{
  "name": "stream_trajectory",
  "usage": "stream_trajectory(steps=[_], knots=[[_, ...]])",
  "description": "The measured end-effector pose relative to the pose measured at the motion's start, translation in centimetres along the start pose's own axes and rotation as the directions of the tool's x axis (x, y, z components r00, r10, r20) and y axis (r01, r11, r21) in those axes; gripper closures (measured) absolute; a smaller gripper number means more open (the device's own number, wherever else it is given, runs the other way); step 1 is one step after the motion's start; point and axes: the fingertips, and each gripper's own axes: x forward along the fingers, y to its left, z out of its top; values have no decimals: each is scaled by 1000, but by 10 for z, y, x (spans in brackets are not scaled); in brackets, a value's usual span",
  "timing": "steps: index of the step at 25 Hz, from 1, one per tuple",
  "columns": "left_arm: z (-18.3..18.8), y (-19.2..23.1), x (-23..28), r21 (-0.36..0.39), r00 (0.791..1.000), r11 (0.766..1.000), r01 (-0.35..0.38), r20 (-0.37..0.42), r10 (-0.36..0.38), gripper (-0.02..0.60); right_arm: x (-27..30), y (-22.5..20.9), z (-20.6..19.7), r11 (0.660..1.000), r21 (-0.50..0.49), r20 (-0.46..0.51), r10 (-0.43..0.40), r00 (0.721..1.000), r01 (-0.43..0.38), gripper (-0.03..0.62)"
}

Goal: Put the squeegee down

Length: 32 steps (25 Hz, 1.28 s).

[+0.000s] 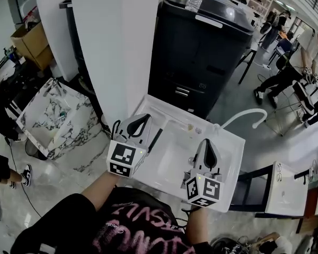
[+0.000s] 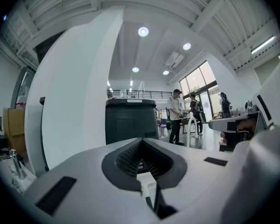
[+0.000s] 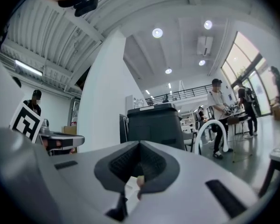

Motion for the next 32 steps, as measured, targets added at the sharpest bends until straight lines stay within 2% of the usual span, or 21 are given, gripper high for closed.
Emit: stream_trajectory(steps=[9, 32], knots=[[-4, -6, 6, 1, 1000, 1000, 13, -16, -13, 571, 0, -11, -9, 999, -5, -30, -32, 999, 31, 574], [-12, 2, 18, -3, 999, 1000, 5, -34, -5, 571, 16, -11, -20, 999, -27, -58, -29, 998, 28, 574]])
